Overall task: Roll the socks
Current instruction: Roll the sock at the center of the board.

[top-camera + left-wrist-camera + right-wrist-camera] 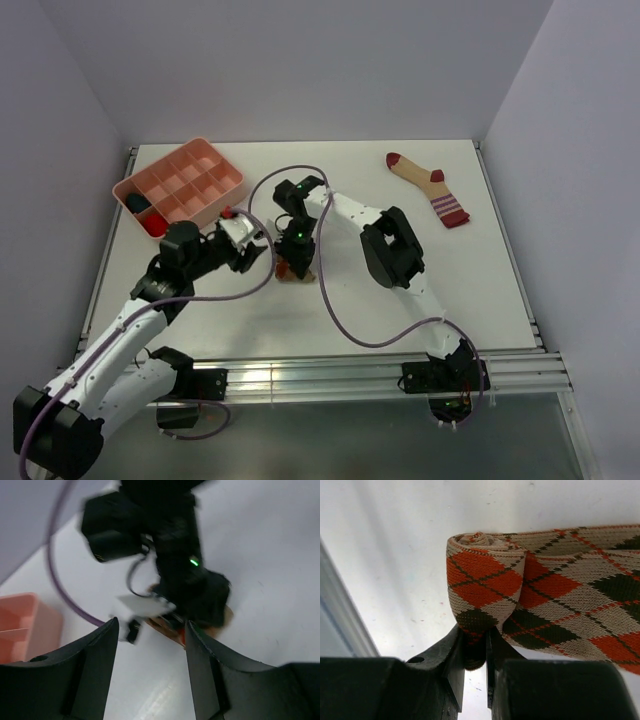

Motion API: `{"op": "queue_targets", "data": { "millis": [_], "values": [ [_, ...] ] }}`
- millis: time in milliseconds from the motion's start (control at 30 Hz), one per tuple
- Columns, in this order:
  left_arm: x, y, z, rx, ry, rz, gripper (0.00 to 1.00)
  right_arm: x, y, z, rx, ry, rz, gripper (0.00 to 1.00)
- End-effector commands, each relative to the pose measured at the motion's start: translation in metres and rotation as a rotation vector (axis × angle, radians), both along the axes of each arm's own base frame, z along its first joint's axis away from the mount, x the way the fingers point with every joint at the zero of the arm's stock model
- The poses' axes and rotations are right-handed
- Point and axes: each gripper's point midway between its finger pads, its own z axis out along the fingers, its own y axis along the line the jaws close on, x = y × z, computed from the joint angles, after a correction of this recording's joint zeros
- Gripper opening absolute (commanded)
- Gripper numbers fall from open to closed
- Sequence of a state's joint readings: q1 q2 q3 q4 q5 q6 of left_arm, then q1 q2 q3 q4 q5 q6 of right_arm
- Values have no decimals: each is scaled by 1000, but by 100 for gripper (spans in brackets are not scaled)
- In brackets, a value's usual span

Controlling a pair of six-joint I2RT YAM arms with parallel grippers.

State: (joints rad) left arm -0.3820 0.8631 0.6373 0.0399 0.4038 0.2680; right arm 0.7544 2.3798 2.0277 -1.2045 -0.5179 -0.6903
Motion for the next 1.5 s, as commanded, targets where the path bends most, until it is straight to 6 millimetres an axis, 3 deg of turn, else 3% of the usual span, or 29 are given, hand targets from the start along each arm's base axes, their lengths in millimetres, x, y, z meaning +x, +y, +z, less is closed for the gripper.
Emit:
{"op": "queue_targets", "data": {
  "millis": [0, 133, 200, 467, 700, 1067, 1333, 1433, 1467],
  "values": [
    [-42, -24, -50, 152, 85, -205, 60, -44, -29, -34, -122, 276, 37, 0],
    [-55, -47, -71, 215, 107, -274, 61, -42, -38, -42, -143, 326, 17, 0],
    [-57, -55, -91, 261, 141, -293, 60, -37, -39, -42, -141, 321, 7, 0],
    [-43, -67, -137, 395, 147, -269, 60, -36, -39, -47, -152, 321, -2, 0],
    [-42, -84, -150, 448, 117, -305, 61, -38, -41, -51, -161, 327, -4, 0],
    [-45, -81, -187, 598, 153, -324, 59, -36, -41, -53, -162, 314, -18, 0],
    [-40, -84, -199, 639, 172, -325, 54, -36, -39, -51, -151, 311, -17, 0],
    [-42, -85, -203, 641, 195, -339, 49, -36, -39, -51, -150, 309, -19, 0],
    [-43, -87, -203, 638, 205, -344, 39, -36, -39, -51, -152, 307, -18, 0]
  ]
}}
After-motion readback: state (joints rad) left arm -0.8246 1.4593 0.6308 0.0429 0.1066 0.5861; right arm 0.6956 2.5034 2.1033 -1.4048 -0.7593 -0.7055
